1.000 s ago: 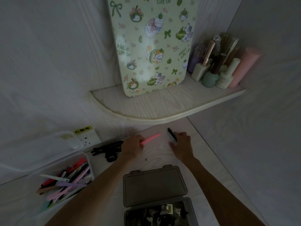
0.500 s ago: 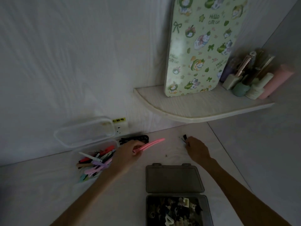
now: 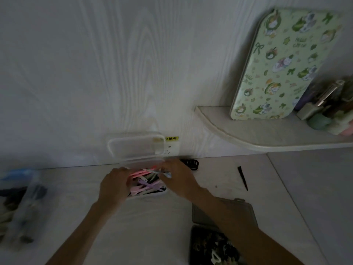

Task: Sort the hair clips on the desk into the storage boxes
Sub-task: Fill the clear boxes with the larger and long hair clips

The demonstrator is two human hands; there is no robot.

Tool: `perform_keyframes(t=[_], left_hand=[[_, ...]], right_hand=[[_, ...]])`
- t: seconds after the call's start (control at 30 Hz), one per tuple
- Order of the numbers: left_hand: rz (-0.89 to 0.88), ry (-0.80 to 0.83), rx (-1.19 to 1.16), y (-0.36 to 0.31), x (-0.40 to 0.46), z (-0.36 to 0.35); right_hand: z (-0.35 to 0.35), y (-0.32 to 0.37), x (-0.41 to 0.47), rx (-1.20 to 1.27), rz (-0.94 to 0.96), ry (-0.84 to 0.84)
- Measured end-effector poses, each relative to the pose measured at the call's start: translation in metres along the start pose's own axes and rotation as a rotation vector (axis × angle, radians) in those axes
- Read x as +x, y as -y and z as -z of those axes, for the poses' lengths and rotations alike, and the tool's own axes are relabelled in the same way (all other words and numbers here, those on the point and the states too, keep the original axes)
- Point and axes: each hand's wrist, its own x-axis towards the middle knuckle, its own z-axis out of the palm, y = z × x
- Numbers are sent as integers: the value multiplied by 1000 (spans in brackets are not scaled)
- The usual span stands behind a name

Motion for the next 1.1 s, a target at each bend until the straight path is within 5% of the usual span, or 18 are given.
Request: perform_keyframes(t=[0.13, 0.23, 0.37, 0.43, 0.5, 0.67, 0.73, 0.9, 0.97, 1.1], left_hand=[[30, -139, -151, 3, -4, 7], [82, -107, -146, 3, 3, 5], [74, 4, -91, -2, 6, -6], [91, -3, -84, -4, 3, -11], [95, -17, -84, -3, 2, -15], [67, -27, -101, 5, 5, -20], [50, -56, -113, 5, 5, -18], [63, -93, -135, 4, 0, -6], [70, -79, -153, 11, -6, 0], [126, -4, -167, 42, -27, 1]], right_hand=[[-13, 12, 9, -27, 89, 50], [12, -11, -4, -27, 25, -94], [63, -92, -44, -153, -532, -443], [81, -133, -63, -239, -929, -324], [87, -158, -73, -263, -1104, -213], [80, -131, -55, -55, -922, -281], [65, -92, -40, 13, -666, -335], [11, 3, 0, -101, 6, -37], [7, 7, 13, -147, 38, -56], [20, -31, 12, -338, -225, -74]])
